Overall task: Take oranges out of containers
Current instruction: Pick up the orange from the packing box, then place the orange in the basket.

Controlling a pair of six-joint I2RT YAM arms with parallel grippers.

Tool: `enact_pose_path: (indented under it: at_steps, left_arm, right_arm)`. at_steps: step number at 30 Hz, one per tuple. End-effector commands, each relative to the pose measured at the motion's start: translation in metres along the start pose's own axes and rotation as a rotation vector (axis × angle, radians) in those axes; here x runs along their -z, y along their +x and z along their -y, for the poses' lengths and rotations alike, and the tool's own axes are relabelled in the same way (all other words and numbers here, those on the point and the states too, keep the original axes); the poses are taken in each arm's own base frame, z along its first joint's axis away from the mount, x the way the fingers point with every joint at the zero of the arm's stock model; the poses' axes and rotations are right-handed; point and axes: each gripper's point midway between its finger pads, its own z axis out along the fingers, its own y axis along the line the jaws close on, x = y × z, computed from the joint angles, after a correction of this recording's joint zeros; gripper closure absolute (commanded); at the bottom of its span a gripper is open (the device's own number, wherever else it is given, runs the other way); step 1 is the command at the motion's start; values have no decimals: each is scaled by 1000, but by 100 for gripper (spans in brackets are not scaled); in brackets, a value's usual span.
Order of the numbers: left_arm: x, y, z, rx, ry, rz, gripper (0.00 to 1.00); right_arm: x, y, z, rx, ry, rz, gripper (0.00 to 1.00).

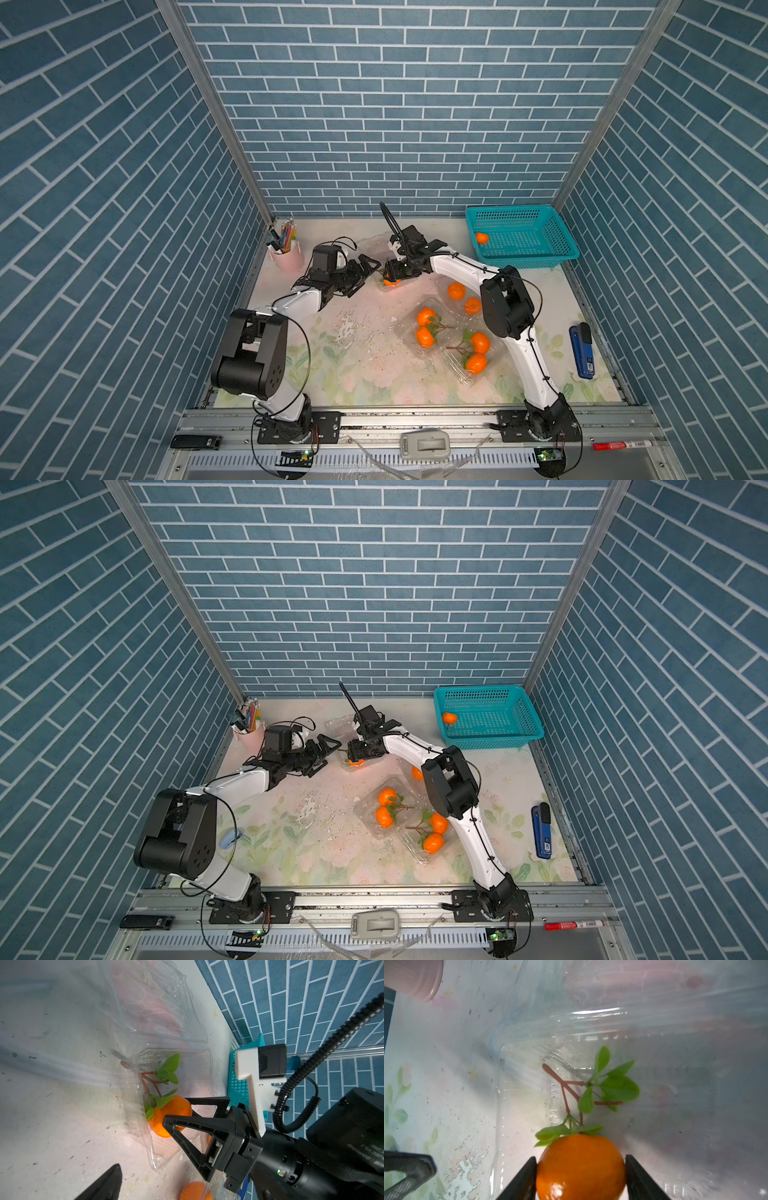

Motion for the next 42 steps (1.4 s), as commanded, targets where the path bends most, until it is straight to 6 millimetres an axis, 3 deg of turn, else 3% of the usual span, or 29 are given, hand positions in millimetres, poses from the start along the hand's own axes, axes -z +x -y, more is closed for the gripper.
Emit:
enact_pose_path:
  at_steps: [1, 5, 12, 20, 29, 35, 37, 42]
  left_arm:
    - [1, -2, 1, -1, 11, 5, 1]
    - [3, -4, 3, -13, 2, 9, 1]
    - [14, -16, 30, -65, 21, 37, 1]
    - [26, -25, 80, -192, 30, 71, 1]
    - [4, -18, 136, -309, 58, 45, 1]
    - [-36, -2, 187, -385, 127, -5, 1]
    - [-52, 5, 204, -403, 154, -26, 1]
    - [-92, 21, 219, -405, 178, -77, 1]
  right_arm:
    - [-11, 13, 5, -1, 26, -54, 40]
    - [-5, 7, 5, -8, 35, -47, 44]
    - [33, -23, 6, -26, 52, 49, 48]
    - [87, -63, 34, -117, 52, 169, 51]
    - [162, -102, 74, -208, 35, 323, 51]
    - [215, -115, 132, -300, 72, 419, 52]
    - [234, -114, 163, -344, 106, 445, 52]
    - [261, -98, 241, -471, 182, 479, 52]
